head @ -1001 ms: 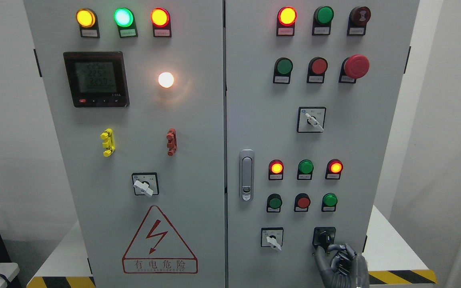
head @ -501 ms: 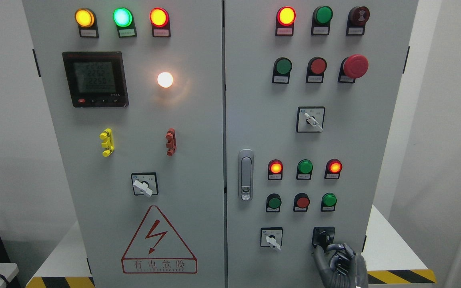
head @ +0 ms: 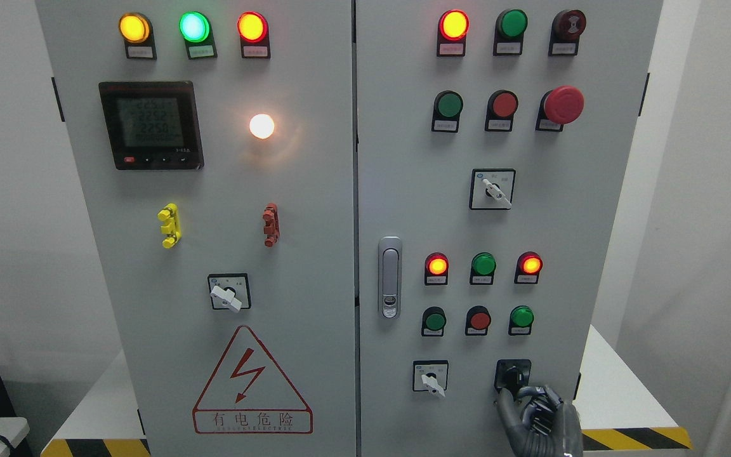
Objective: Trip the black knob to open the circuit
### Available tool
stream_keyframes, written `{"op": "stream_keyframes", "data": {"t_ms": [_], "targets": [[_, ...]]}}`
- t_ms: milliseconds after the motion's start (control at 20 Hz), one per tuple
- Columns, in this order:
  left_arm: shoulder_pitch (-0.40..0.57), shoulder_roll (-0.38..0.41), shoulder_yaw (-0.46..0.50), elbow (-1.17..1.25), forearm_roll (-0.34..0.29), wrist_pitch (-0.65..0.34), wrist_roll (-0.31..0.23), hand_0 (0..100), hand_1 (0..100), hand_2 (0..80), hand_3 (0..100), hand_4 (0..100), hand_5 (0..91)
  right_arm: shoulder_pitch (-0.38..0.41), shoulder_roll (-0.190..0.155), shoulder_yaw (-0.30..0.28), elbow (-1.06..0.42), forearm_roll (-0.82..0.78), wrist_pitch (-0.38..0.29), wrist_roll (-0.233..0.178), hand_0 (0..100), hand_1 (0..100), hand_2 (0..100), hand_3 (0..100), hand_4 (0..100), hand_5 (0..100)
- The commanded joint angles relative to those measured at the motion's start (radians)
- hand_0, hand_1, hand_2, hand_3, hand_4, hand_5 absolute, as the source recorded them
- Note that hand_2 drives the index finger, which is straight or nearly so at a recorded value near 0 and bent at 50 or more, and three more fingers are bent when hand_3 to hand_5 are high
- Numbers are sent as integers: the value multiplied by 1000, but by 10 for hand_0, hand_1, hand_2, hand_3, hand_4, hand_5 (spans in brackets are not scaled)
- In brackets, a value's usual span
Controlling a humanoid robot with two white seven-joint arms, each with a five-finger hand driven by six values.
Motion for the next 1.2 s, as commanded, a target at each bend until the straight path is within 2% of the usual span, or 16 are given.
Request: {"op": "stream_keyframes", "data": {"t_ms": [0,951,1151], "targets": [[-8,-1,0,0,-34,1,0,120,389,0,0,0,0,-3,0,23,-2,-3,-4,-2,524,810,655,997,1000,993],[-8,-1,0,0,-32,1,0,120,389,0,0,0,0,-3,0,43,-2,-35,-1,0,524,809,657,1000,1000,993],[-8,-1,0,0,-34,1,0,120,389,0,0,0,0,-3,0,44,-2,-35,-1,14,524,809,657,1000,1000,993]]}}
